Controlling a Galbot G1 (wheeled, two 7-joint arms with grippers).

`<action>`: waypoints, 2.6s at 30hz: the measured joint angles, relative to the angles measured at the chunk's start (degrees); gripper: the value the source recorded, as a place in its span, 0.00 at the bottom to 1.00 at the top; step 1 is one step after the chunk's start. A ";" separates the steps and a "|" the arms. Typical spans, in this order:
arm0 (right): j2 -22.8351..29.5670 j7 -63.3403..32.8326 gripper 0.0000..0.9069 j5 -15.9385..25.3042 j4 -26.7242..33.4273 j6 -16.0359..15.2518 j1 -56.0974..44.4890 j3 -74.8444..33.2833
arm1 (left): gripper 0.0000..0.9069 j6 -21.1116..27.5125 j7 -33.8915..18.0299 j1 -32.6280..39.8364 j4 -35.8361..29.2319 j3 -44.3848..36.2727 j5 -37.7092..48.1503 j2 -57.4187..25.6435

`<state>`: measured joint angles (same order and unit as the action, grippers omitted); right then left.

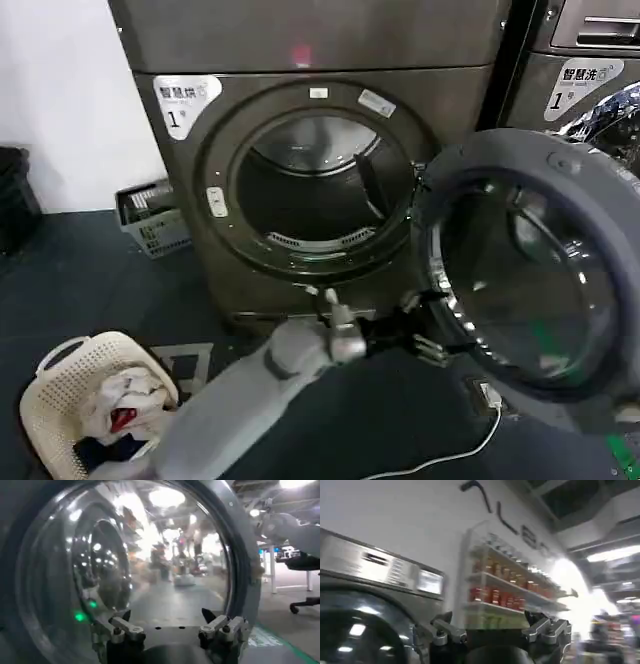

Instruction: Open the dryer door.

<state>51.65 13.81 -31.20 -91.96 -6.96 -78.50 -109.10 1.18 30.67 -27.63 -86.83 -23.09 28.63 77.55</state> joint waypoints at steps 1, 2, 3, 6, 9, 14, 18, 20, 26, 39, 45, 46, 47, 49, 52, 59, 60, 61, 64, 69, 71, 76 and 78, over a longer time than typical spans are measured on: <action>0.00 -0.08 1.00 0.35 0.04 -0.01 -0.28 -0.47 | 1.00 -0.61 -0.52 0.31 0.80 -0.48 -0.93 1.09; 0.01 -0.14 1.00 0.53 0.04 -0.04 -0.61 -0.93 | 1.00 -1.12 -1.22 0.73 1.72 -0.94 -1.76 2.02; 0.09 -0.23 1.00 0.69 0.07 -0.12 -0.93 -1.42 | 1.00 -1.69 -1.87 1.38 2.72 -1.33 -2.57 3.09; 0.34 -0.25 1.00 0.76 0.11 -0.12 -1.54 -2.42 | 1.00 -2.57 -2.50 2.76 5.81 -2.21 -4.22 6.21; 0.44 -0.23 1.00 0.73 -0.03 -0.09 -2.09 -3.25 | 1.00 -2.93 -2.48 3.66 8.36 -2.71 -4.94 8.96; 0.46 0.00 1.00 0.68 -0.32 0.02 -2.53 -3.89 | 1.00 -4.29 -2.98 4.58 12.01 -2.61 -6.47 12.52; 0.70 0.25 1.00 0.59 -0.82 0.12 -2.86 -4.16 | 1.00 -5.48 -4.08 4.56 14.51 -2.30 -8.36 14.71; 0.70 0.30 1.00 0.56 -0.89 0.14 -2.92 -4.27 | 1.00 -5.59 -5.05 4.99 15.81 -2.05 -8.96 14.61; 0.71 -0.24 1.00 0.06 -1.10 0.65 -3.70 -5.16 | 1.00 -6.84 -7.17 5.72 19.03 -0.83 -10.52 14.64; 1.11 -0.22 1.00 -0.94 -2.73 0.39 -4.77 -5.79 | 1.00 -9.76 -10.09 8.00 23.69 1.06 -12.50 14.65; 1.04 -0.14 1.00 -0.96 -2.76 0.37 -4.42 -5.45 | 1.00 -10.60 -9.87 7.24 23.05 0.58 -12.52 14.65; 1.01 -0.12 1.00 -0.95 -2.75 0.36 -4.39 -5.42 | 1.00 -10.61 -9.84 7.12 22.89 0.41 -12.52 14.65; 0.95 -0.10 1.00 -0.95 -2.75 0.36 -4.37 -5.41 | 1.00 -10.58 -9.83 7.00 22.71 0.27 -12.50 14.65; 0.71 -0.09 1.00 -0.95 -2.65 0.35 -4.35 -5.40 | 1.00 -10.46 -9.86 6.93 22.64 0.30 -12.19 14.65; 0.38 -0.01 1.00 -0.94 -2.50 0.35 -4.27 -5.53 | 1.00 -10.60 -9.73 6.93 22.62 0.33 -12.02 14.65; 0.65 0.62 1.00 -0.62 -3.03 1.18 -4.46 -5.96 | 1.00 -14.23 -9.37 6.93 21.67 -0.83 -11.00 14.65; 0.72 0.62 1.00 -0.63 -3.02 1.19 -4.51 -5.98 | 1.00 -15.20 -8.85 7.01 21.38 -1.26 -10.02 14.63; 0.82 0.63 1.00 -0.63 -3.02 1.20 -4.56 -6.00 | 1.00 -16.04 -8.32 6.81 20.91 -1.67 -9.01 14.64; 0.86 0.67 1.00 -0.63 -3.00 1.22 -4.47 -5.95 | 1.00 -19.59 -7.53 6.34 19.48 -3.31 -6.81 14.65; 0.85 0.76 1.00 -0.64 -3.03 1.28 -4.63 -6.20 | 1.00 -23.75 -7.55 5.83 16.85 -5.71 -4.74 14.64; 0.84 0.78 1.00 -0.67 -3.27 1.29 -4.93 -6.53 | 1.00 -24.75 -7.96 5.52 15.42 -6.87 -3.78 14.64; 0.68 1.03 1.00 -0.71 -3.33 1.29 -5.46 -7.42 | 1.00 -24.66 -9.92 4.88 10.82 -9.80 -3.16 13.64; 0.67 1.07 1.00 -0.62 -3.33 1.16 -5.31 -7.46 | 1.00 -23.72 -10.72 5.35 9.04 -10.88 -1.92 9.64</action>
<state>52.32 14.88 -31.81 -95.29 -5.80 -83.81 -116.56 -22.54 19.96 -22.28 -77.79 -33.97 26.71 87.19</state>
